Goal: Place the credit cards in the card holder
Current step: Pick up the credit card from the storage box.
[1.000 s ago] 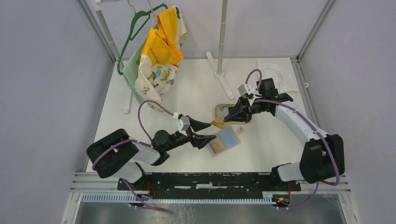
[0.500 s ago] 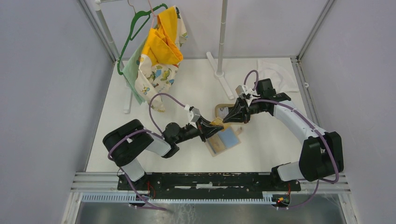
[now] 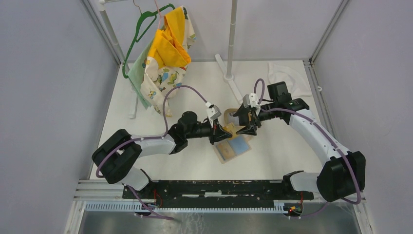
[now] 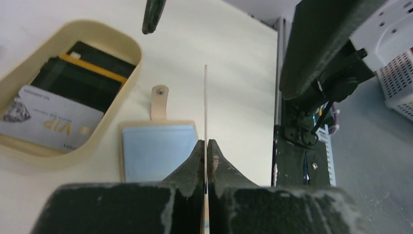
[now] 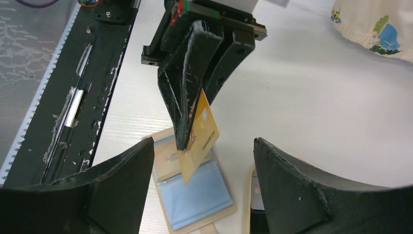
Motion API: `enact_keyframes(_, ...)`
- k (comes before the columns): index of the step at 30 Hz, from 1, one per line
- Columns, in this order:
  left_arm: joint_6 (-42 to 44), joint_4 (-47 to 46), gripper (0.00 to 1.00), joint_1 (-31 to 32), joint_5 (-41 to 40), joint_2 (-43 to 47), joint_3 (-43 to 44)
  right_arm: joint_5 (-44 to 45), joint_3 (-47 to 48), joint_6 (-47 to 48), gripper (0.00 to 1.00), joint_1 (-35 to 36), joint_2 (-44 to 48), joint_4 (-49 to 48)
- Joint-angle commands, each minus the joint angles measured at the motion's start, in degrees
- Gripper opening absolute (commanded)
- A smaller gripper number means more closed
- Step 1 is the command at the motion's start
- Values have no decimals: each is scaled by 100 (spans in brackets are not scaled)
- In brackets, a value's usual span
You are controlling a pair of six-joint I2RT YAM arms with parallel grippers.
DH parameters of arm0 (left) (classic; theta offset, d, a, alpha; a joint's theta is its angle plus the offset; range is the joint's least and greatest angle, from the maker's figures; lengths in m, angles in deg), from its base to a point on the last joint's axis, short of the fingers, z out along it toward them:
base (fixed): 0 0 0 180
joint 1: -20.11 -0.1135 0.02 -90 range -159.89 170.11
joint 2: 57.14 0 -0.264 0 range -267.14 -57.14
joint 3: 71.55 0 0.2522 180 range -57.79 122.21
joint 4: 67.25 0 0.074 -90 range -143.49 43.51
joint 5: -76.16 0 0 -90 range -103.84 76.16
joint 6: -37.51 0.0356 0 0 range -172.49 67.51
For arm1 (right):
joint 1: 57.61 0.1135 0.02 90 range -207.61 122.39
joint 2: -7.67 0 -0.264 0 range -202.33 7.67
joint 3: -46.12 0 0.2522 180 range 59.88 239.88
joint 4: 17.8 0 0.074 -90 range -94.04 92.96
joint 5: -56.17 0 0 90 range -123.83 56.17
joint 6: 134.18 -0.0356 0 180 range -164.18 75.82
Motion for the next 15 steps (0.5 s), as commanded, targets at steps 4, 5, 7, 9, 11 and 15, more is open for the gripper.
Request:
enact_keyframes(4,1626,3528,2,17,-18,434,883,465,287,224,75,326,-210,214)
enact_keyframes(5,1699,3685,2,19,-42,454,967,509,286,173,73,345,-242,179)
enact_keyframes(7,1774,3907,2,28,-79,490,1103,615,251,12,71,382,-275,34)
enact_keyframes(9,1883,4041,2,34,-71,498,1225,682,183,-175,71,407,-301,-132)
enact_keyframes(11,1952,4149,2,45,-72,492,1310,727,118,-307,71,451,-339,-278)
enact_keyframes(15,1960,4156,2,76,-51,484,1409,765,104,-374,68,593,-572,-316)
